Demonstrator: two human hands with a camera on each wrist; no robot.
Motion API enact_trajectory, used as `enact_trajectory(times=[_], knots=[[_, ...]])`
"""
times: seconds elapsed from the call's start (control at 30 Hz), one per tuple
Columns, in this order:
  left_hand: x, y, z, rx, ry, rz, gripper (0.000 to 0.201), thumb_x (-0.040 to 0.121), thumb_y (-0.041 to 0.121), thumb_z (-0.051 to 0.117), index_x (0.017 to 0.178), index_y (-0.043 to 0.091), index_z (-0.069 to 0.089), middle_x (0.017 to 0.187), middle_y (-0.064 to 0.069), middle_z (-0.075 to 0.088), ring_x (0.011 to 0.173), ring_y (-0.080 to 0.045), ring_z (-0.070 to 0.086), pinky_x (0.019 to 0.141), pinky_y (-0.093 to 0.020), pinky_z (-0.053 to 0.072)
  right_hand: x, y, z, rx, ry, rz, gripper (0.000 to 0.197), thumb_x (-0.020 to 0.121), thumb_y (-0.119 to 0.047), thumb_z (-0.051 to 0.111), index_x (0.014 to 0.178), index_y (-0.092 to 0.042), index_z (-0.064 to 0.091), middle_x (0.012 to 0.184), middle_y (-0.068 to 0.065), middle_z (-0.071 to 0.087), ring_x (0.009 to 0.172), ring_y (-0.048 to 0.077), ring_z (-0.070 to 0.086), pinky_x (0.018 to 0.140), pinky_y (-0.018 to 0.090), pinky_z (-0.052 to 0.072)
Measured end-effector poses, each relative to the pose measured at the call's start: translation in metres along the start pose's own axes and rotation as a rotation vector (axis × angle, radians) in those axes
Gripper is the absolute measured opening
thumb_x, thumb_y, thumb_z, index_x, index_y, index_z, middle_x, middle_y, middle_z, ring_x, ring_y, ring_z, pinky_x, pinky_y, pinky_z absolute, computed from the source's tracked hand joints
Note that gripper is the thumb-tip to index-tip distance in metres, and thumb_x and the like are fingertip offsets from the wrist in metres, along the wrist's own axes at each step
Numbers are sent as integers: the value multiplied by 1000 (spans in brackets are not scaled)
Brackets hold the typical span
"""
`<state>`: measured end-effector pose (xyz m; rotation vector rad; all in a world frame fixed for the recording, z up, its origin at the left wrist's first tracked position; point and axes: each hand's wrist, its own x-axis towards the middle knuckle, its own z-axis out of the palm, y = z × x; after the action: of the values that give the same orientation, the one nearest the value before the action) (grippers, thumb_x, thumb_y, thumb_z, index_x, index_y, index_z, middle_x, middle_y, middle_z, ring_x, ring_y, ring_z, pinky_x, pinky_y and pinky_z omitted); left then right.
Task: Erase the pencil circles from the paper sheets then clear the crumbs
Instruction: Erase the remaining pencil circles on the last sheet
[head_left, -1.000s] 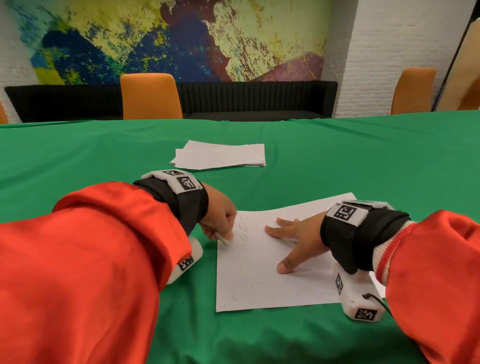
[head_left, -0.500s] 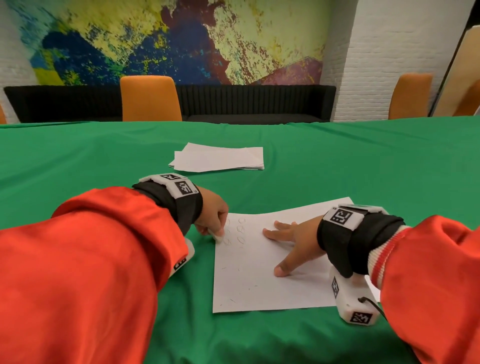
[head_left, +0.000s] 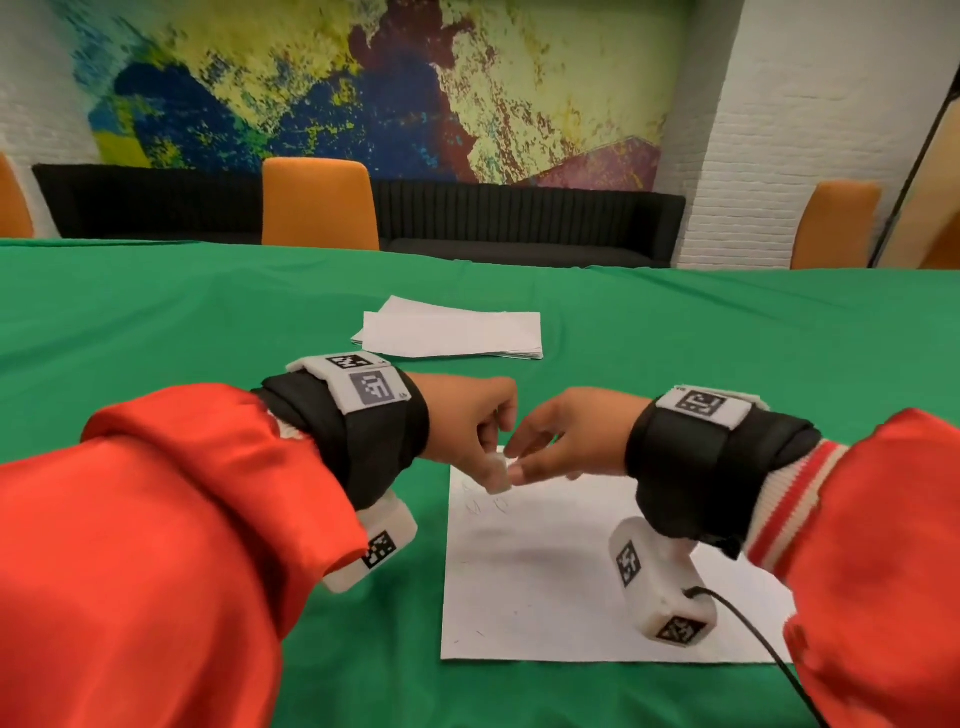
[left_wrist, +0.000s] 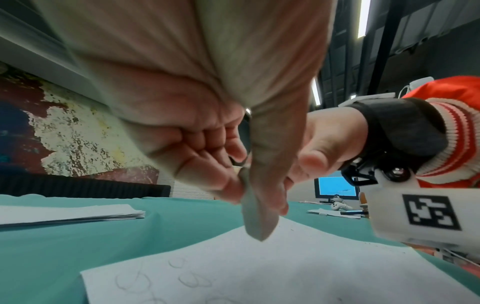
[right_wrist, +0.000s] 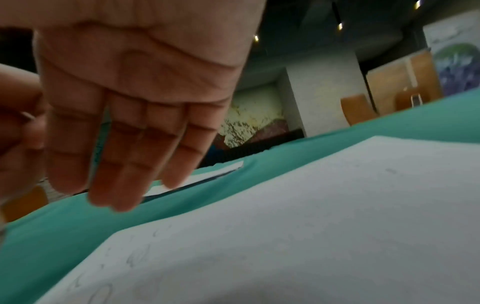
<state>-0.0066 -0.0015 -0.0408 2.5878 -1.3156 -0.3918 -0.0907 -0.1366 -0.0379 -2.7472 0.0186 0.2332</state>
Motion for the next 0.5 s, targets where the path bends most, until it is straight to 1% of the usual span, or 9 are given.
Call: enact_trajectory(times=[0.03, 0.1, 0.13, 0.2, 0.27, 0.33, 0.37, 0.43, 0.5], knots=[[2, 0, 1, -14, 10, 9, 42, 76, 29, 78, 87, 29, 37, 78, 13, 56, 73, -11, 55, 80, -33, 50, 5, -2, 2, 26, -5, -9, 22, 80, -38, 70, 98, -25, 69, 93, -6, 71, 62, -4, 58, 64, 10, 46], [5, -1, 3, -16, 32, 21, 44, 76, 24, 78, 83, 29, 34, 75, 12, 56, 71, -12, 55, 78, -35, 51, 14, -3, 8, 17, -2, -8, 7, 78, -32, 72, 77, -27, 67, 71, -10, 67, 56, 0, 55, 60, 14, 46], [6, -3, 4, -11, 38, 27, 45, 76, 23, 77, 83, 29, 33, 75, 11, 56, 71, -13, 55, 77, -35, 51, 18, -3, 11, 7, -5, -7, 10, 77, -31, 72, 72, -27, 65, 65, -11, 64, 55, 1, 53, 58, 14, 45], [7, -6, 5, 28, 25, 33, 45, 76, 25, 78, 91, 29, 35, 78, 12, 56, 74, -13, 57, 76, -33, 51, 26, -2, 16, -12, -30, -3, 10, 77, -28, 71, 71, -26, 64, 60, -12, 60, 53, 2, 52, 55, 14, 42], [8, -11, 4, 141, -54, -3, 55, 73, 35, 79, 110, 26, 40, 94, 12, 55, 91, -15, 59, 82, -31, 50, 32, 0, 18, -43, -45, -7, 12, 78, -26, 70, 70, -26, 61, 58, -13, 58, 52, 1, 51, 54, 13, 41], [10, -16, 6, 294, -165, -57, 72, 75, 47, 75, 131, 19, 40, 122, 7, 52, 114, -19, 54, 95, -31, 44, 38, 4, 19, -60, -41, 15, 14, 79, -24, 68, 70, -26, 58, 60, -12, 60, 53, 2, 54, 57, 14, 45], [11, -18, 8, 357, -205, -69, 76, 77, 51, 70, 137, 15, 39, 134, 1, 48, 123, -21, 48, 100, -32, 41, 42, 5, 19, -71, -40, 31, 12, 79, -23, 67, 72, -26, 57, 62, -12, 61, 54, 2, 55, 59, 16, 46], [14, -21, 14, 427, -243, -80, 84, 82, 59, 61, 145, 12, 31, 150, -6, 31, 136, -21, 34, 109, -34, 31, 48, 7, 18, -125, -49, 47, 9, 81, -23, 64, 76, -25, 57, 65, -11, 63, 55, 2, 57, 57, 16, 45], [17, -22, 22, 454, -260, -96, 95, 82, 64, 55, 151, 13, 15, 158, -5, 12, 144, -20, 16, 114, -34, 18, 53, 5, 17, -211, -68, 28, 3, 83, -24, 61, 81, -24, 58, 68, -10, 63, 61, 7, 58, 57, 16, 42]])
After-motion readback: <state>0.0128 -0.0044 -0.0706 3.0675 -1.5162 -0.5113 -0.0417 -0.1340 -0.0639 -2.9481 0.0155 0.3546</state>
